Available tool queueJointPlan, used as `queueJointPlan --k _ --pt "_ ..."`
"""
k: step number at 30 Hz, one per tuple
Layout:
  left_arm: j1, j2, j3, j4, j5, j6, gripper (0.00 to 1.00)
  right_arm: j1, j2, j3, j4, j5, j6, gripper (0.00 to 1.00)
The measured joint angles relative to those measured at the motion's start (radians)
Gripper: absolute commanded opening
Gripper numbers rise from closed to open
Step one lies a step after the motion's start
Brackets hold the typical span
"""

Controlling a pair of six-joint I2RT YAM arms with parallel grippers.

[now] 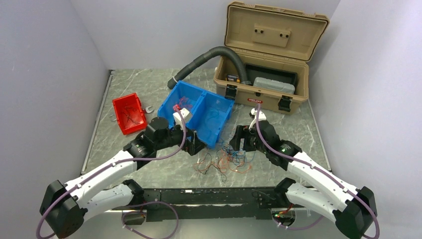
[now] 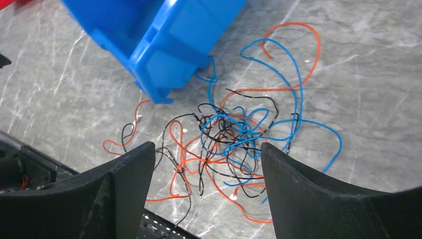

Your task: Untangle the cables

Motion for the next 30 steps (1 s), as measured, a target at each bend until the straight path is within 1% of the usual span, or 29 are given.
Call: queueJointPlan --k 4,10,14,19,23,25,27,30 --pt "-0.026 0.019 0.0 -0.013 -0.039 0.002 0.99 -0.013 -0.008 -0.007 -0.019 0.034 0.023 0.79" --pt "-0.074 0.101 -0.002 -0.011 -0.091 -0.003 0.99 -0.023 0.019 -0.036 -0.02 0.029 0.034 0.78" --pt "-0.119 0.171 -0.003 0.01 -0.107 -0.01 0.99 -0.023 0.068 -0.066 -0.012 -0.005 0.041 0.73" --pt "-0.173 0.269 0.0 0.01 -0.132 -0.012 0.95 -0.023 0.151 -0.087 0.044 -0.071 0.051 0.7" --pt "-0.186 0.343 0.01 0.0 -0.154 -0.034 0.94 -0.023 0.234 -0.093 0.106 -0.124 0.059 0.69" --pt "-0.186 0.35 0.01 -0.002 -0.161 -0.044 0.94 -0.022 0.269 -0.101 0.137 -0.147 0.063 0.68" --pt "-0.186 0.349 0.01 0.008 -0.166 -0.058 0.93 -0.017 0.292 -0.115 0.164 -0.164 0.069 0.66" --pt "-0.186 0.345 0.0 0.032 -0.17 -0.074 0.95 -0.011 0.313 -0.135 0.185 -0.171 0.079 0.59"
